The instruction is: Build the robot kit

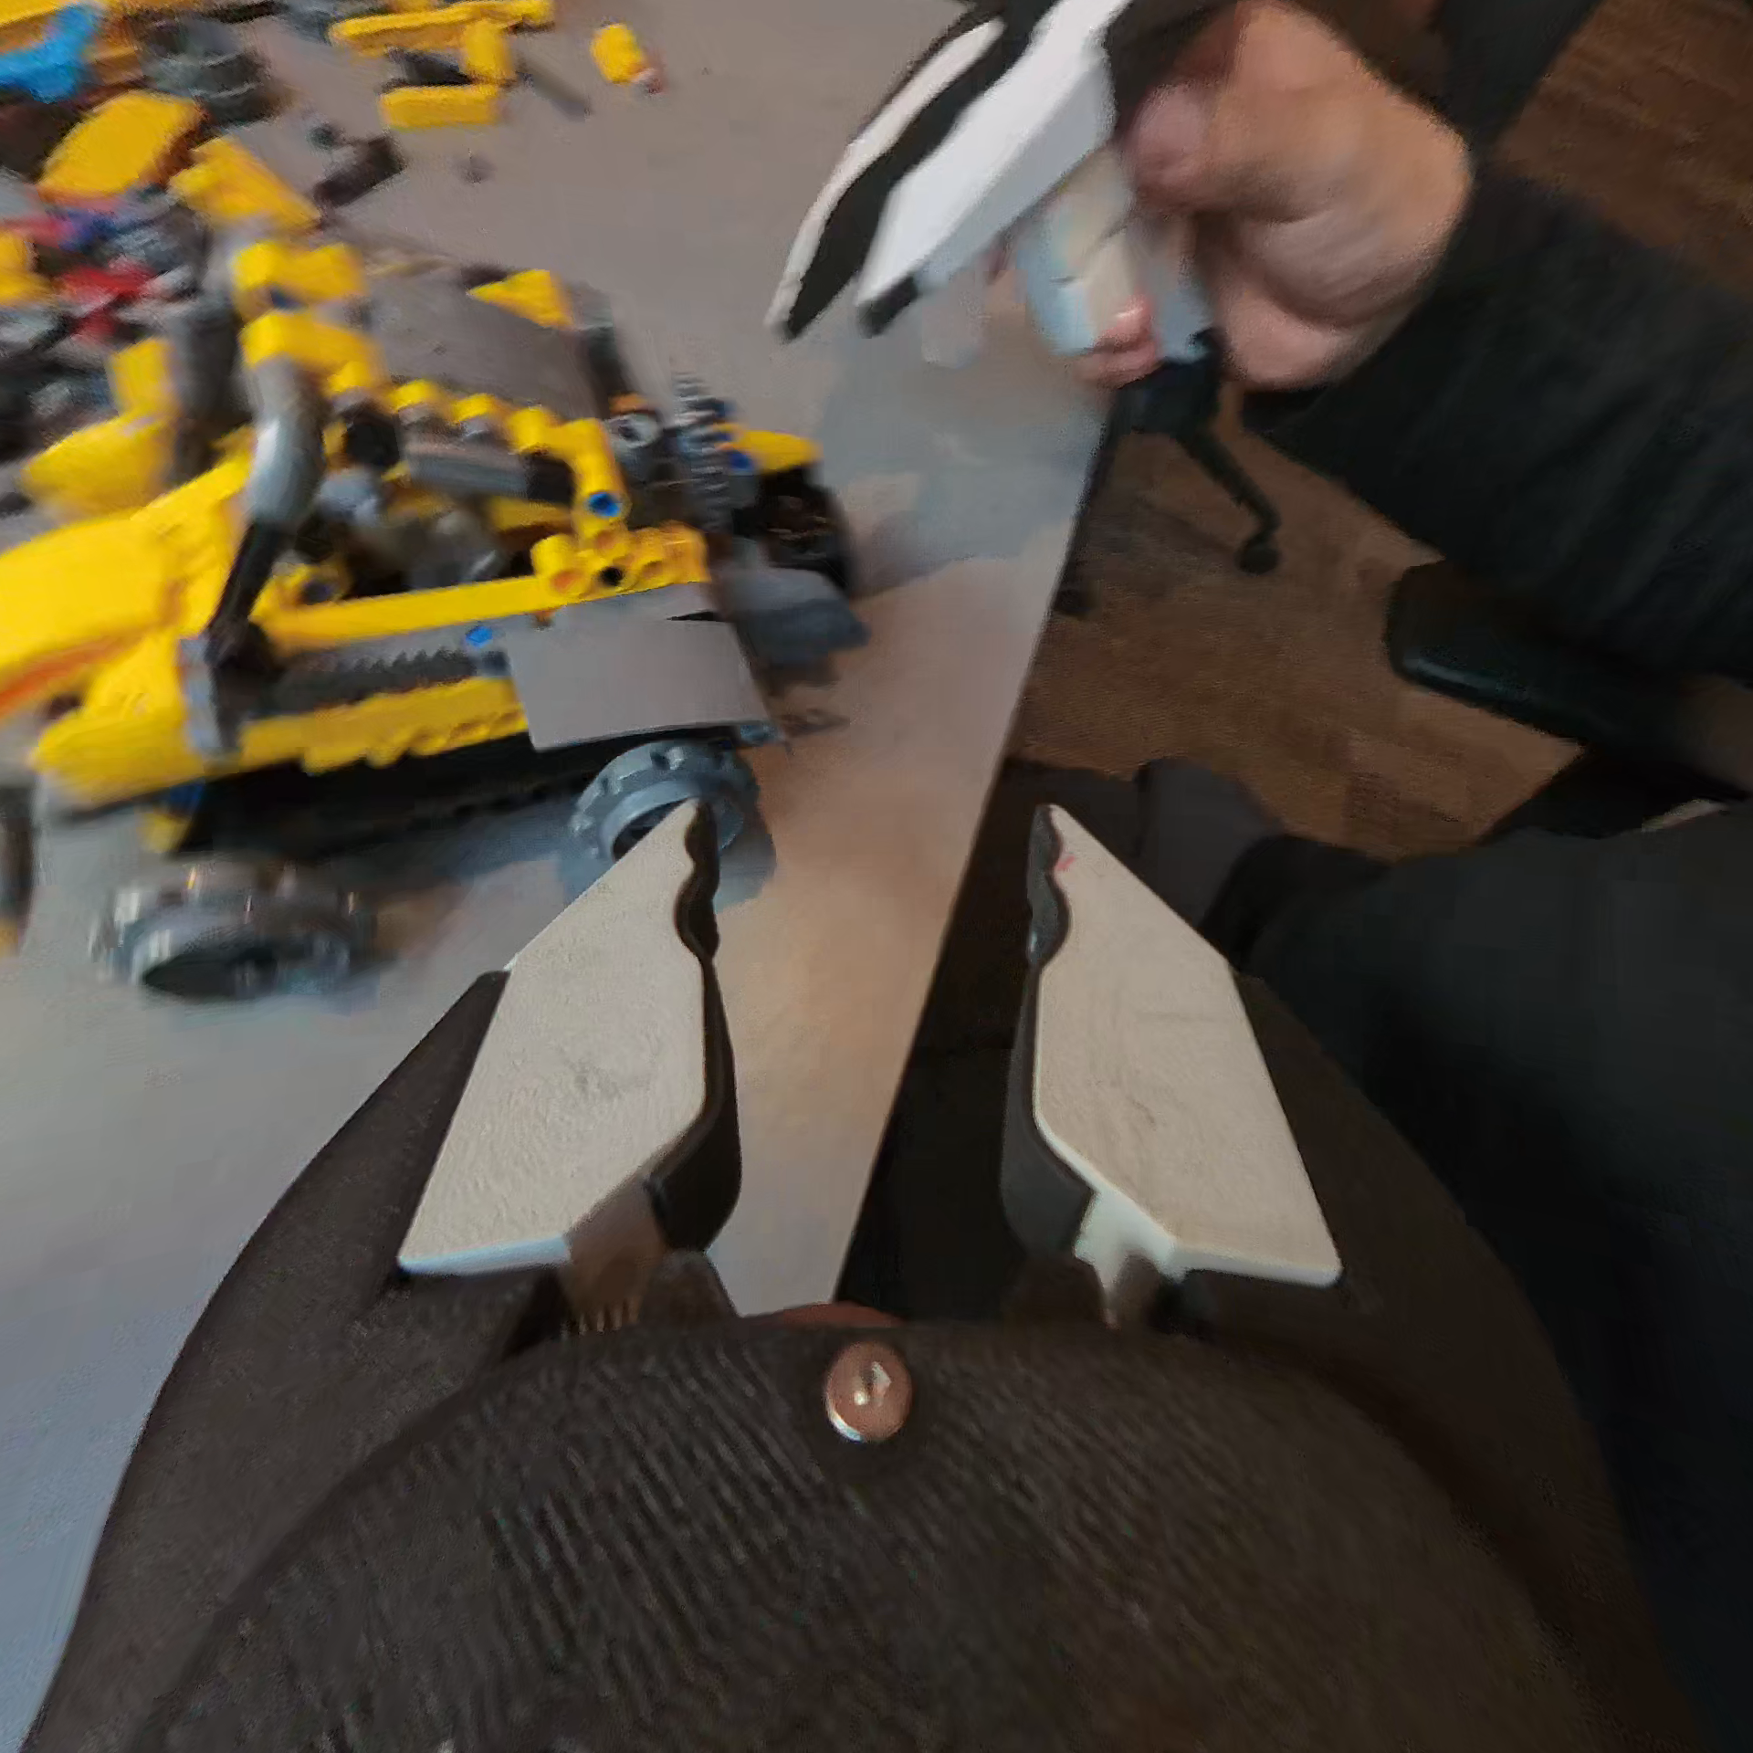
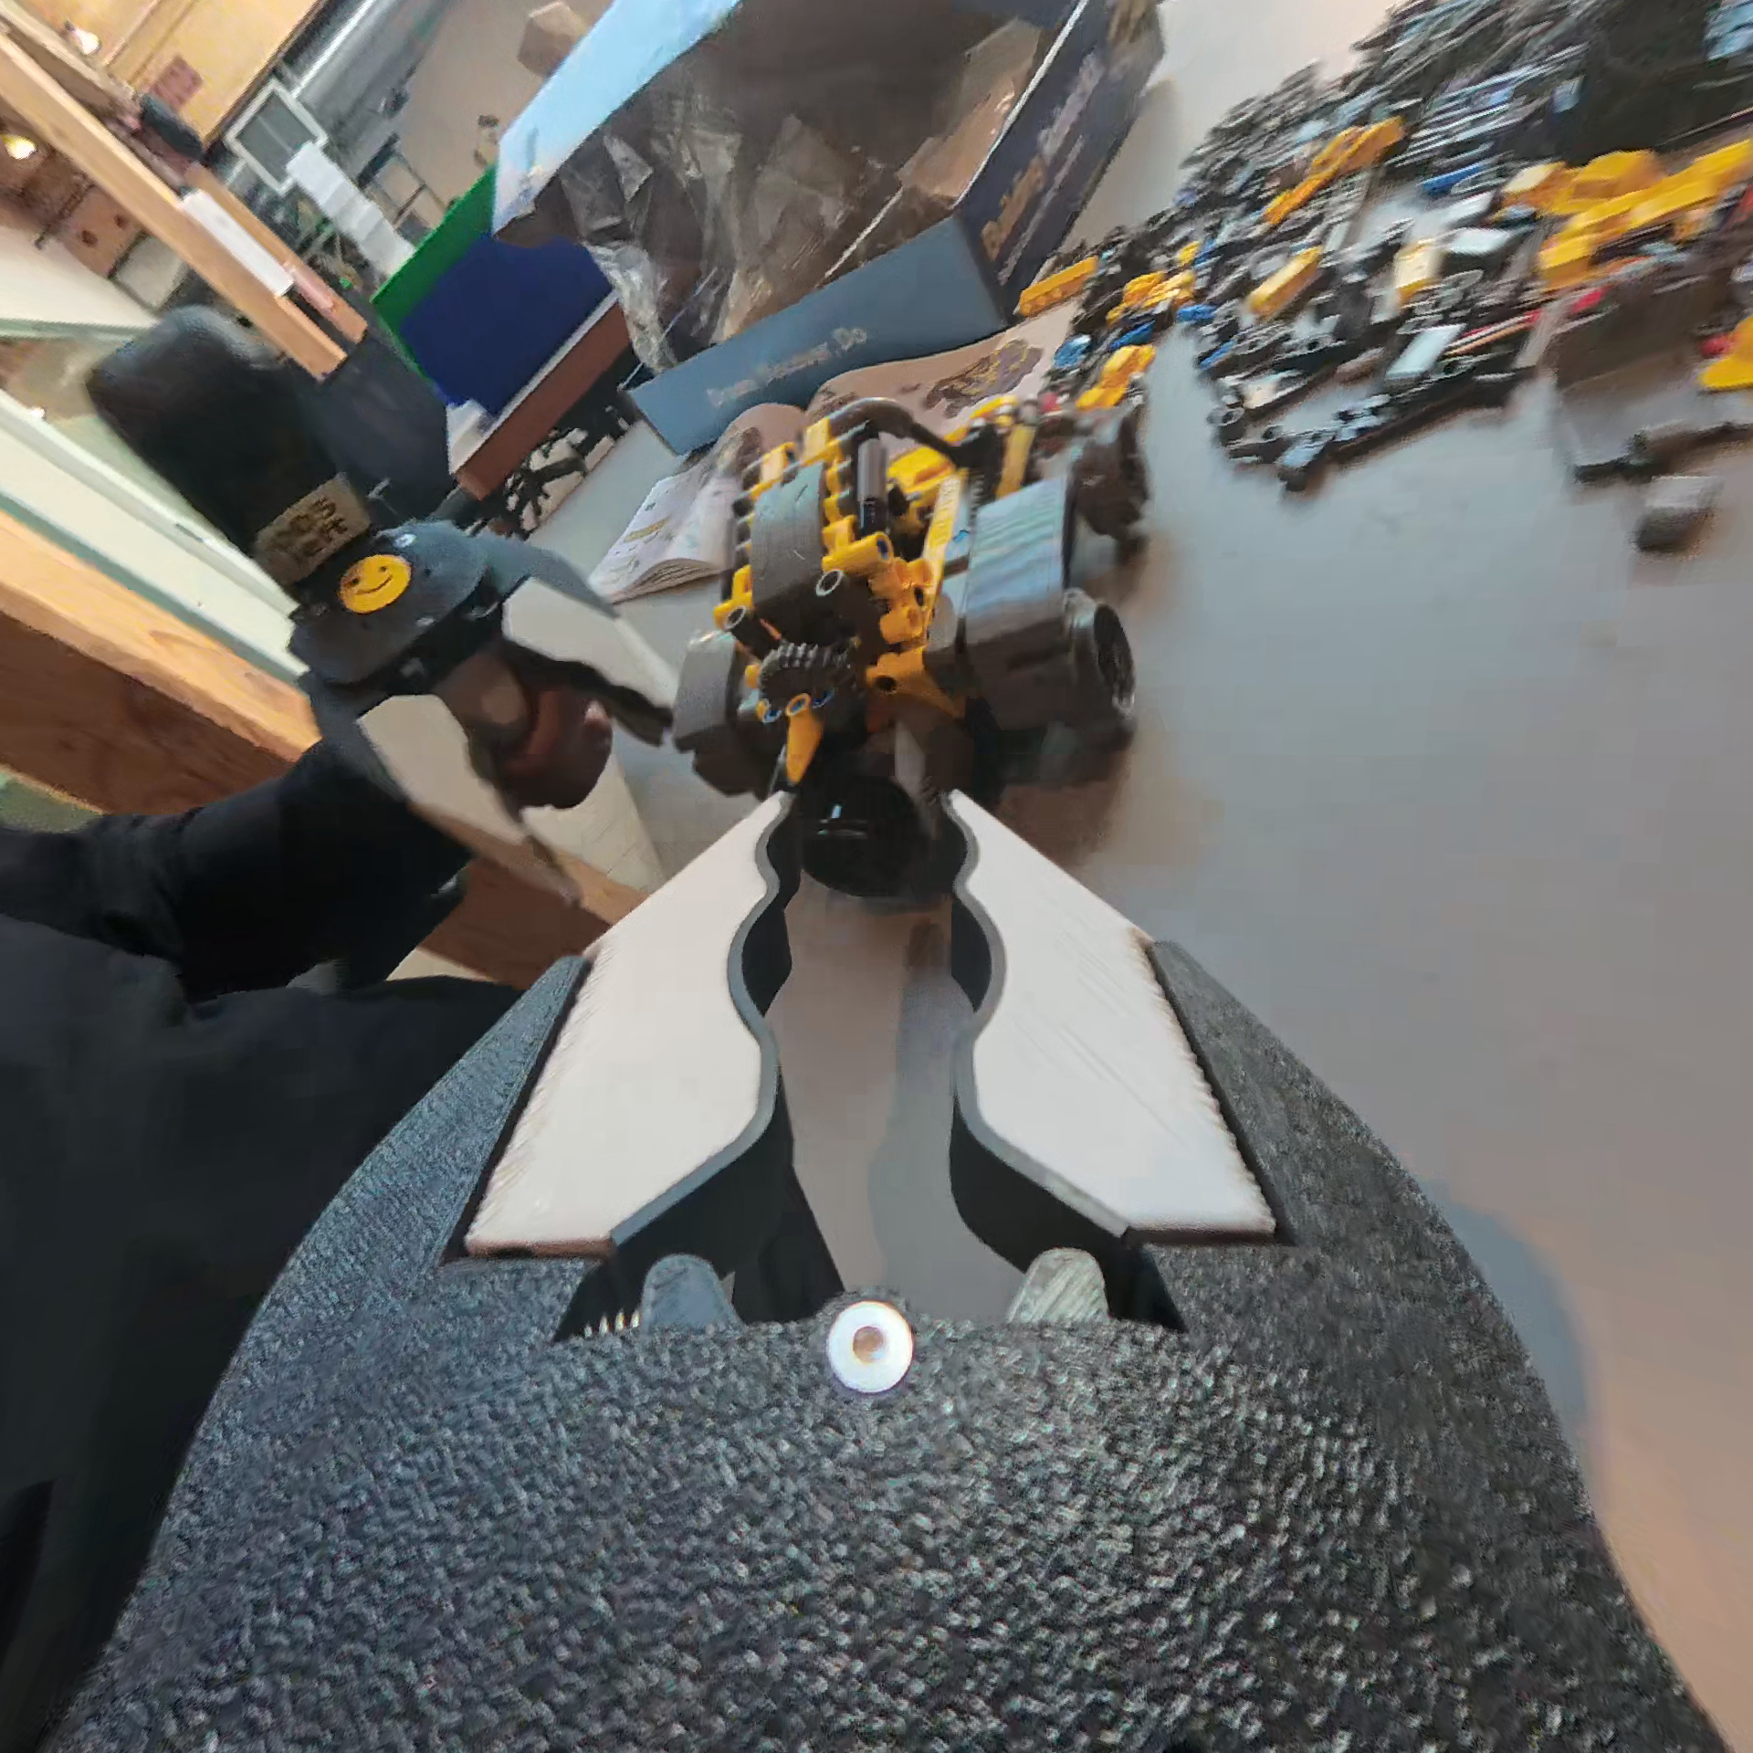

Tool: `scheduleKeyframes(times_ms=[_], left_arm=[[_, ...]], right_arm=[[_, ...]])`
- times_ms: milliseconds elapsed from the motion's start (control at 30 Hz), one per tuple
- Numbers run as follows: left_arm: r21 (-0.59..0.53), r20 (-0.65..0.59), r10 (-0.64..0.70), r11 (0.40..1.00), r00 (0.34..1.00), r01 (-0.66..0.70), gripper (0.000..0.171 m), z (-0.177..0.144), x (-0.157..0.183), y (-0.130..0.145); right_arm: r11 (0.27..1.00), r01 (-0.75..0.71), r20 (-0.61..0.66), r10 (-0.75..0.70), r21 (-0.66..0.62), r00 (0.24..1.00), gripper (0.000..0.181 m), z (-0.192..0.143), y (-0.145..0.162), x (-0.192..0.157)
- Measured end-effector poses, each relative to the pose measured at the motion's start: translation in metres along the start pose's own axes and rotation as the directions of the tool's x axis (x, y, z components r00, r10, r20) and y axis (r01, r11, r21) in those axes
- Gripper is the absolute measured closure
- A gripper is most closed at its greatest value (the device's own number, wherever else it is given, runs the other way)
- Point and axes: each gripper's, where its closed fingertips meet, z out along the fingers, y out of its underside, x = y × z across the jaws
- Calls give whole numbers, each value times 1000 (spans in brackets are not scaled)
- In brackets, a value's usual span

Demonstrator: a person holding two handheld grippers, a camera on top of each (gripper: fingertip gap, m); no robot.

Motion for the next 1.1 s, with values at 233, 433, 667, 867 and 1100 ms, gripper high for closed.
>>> scheduleKeyframes(times_ms=[233,433,667,867,1100], left_arm=[[55,-122,171,985,978,-165,113,19,48,-22],[39,73,106,993,992,-109,115,-32,-3,10],[130,186,-7,991,983,-18,116,-66,-47,10],[126,189,-14,992,982,-10,117,-62,-54,23],[216,172,10,975,985,-47,117,-74,-59,3]], right_arm=[[991,39,-150,-19,132,989,147,-64,-2,25],[970,240,-197,-240,-26,950,127,-67,19,21],[914,336,-362,-400,-227,842,116,-25,13,51],[833,413,-279,-523,-367,806,109,-6,24,57],[819,476,-195,-549,-321,813,112,-29,10,75]])
